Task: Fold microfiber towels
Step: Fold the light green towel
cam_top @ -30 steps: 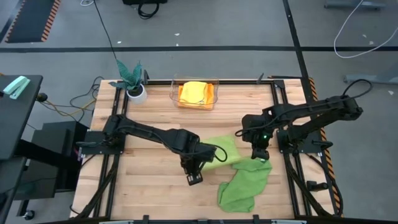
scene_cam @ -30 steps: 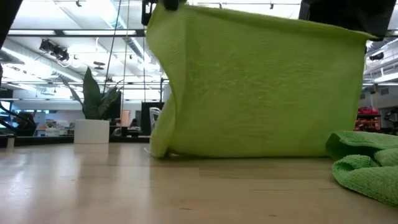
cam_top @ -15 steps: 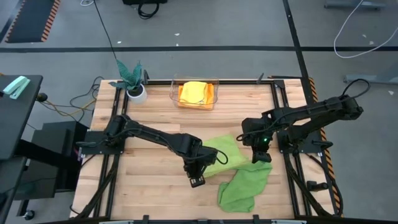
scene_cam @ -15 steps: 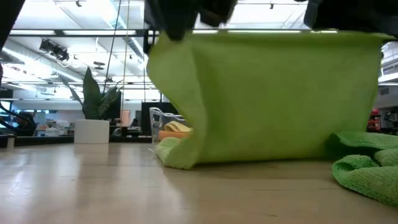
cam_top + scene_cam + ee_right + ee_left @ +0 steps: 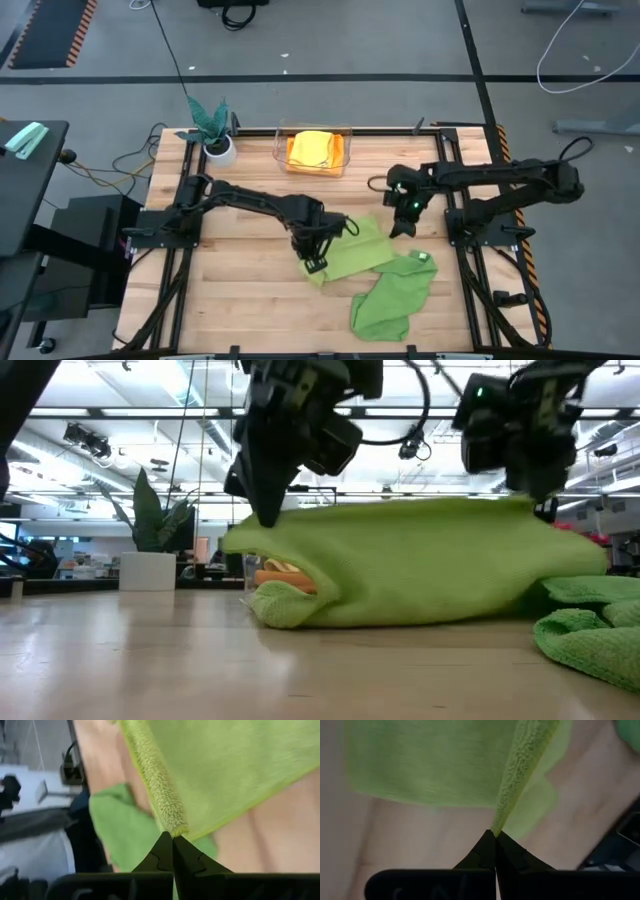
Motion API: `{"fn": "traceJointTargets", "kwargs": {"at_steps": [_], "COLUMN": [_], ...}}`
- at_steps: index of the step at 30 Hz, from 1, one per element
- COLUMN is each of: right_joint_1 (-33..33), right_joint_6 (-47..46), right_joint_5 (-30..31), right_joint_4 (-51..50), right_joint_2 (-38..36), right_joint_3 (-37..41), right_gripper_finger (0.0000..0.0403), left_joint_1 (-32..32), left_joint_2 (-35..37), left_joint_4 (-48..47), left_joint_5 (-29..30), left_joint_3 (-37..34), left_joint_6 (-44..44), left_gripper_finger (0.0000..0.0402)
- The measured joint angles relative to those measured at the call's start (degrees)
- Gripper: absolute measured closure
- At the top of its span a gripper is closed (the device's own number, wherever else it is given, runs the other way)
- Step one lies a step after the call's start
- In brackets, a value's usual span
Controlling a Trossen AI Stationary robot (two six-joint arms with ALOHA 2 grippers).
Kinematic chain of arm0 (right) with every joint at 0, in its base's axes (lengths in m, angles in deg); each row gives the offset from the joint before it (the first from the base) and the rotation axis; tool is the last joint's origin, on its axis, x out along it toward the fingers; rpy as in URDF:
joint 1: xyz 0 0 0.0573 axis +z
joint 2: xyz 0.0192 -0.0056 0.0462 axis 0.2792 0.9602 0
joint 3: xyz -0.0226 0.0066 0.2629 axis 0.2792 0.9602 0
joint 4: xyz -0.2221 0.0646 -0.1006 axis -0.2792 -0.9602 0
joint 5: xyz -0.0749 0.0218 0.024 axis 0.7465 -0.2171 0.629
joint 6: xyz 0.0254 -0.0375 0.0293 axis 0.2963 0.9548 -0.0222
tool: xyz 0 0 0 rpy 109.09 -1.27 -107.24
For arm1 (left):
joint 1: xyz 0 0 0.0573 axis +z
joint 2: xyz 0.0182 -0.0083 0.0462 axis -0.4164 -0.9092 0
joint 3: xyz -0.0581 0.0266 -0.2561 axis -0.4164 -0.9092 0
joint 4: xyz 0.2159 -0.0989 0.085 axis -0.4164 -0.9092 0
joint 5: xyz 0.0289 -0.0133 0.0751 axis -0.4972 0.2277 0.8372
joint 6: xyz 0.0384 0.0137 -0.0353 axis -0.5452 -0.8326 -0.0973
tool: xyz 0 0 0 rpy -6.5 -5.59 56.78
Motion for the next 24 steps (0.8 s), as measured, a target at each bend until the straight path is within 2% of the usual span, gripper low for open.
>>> {"fn": "traceJointTargets", "kwargs": {"at_steps": [7, 13, 19, 24], "right_joint_1": [-6.48, -10.69, -11.88, -11.88], "right_joint_6": [3.39, 3.47, 3.66, 4.10], "right_joint_5": [1.09, 1.11, 1.31, 2.50], "right_joint_4": [1.37, 2.77, 1.98, 2.53], "right_joint_2": [0.02, 0.04, 0.54, 4.38], "right_joint_3": [0.97, 0.18, 0.21, 0.21], "right_gripper_finger": [0.0403, 0.0403, 0.0403, 0.0403], "left_joint_1": [2.50, 5.17, 8.41, 9.58], "left_joint_2": [0.57, 3.12, 3.80, 3.76], "left_joint_4": [-4.96, -8.42, -8.53, -8.46], "left_joint_5": [7.12, 10.46, 10.15, 10.16], "left_joint_3": [0.14, 0.17, 0.15, 0.15], "left_joint_6": [-2.71, -4.39, -8.78, -10.19], "left_gripper_finger": [0.0399, 0.0400, 0.0400, 0.0400]}}
